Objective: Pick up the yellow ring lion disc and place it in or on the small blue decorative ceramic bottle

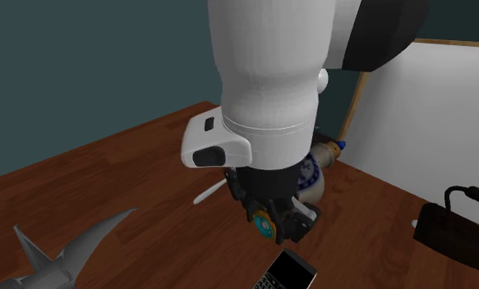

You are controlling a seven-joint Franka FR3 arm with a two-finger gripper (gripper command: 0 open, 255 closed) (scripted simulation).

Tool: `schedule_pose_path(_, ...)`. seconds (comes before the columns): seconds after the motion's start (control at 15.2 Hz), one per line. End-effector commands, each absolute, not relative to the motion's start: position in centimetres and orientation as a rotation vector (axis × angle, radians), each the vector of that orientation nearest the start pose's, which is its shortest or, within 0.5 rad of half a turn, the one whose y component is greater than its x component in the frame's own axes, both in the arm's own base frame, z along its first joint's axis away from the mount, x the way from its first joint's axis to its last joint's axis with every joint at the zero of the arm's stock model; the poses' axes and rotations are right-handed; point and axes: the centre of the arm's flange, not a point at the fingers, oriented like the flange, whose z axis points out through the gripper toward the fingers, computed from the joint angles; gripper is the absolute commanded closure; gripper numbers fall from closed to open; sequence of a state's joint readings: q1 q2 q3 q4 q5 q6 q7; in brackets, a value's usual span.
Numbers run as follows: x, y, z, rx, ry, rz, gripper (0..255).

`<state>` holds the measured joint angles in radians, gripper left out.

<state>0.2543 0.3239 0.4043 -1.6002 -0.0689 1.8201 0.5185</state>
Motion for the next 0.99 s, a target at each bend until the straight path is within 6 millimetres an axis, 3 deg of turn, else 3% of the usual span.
schedule_pose_path(0.0,52.7,36.6,45.9,-3.123,-0.228,0.154,255)
schedule_pose_path(0.92,52.7,36.6,53.3,-3.123,-0.228,0.154,255)
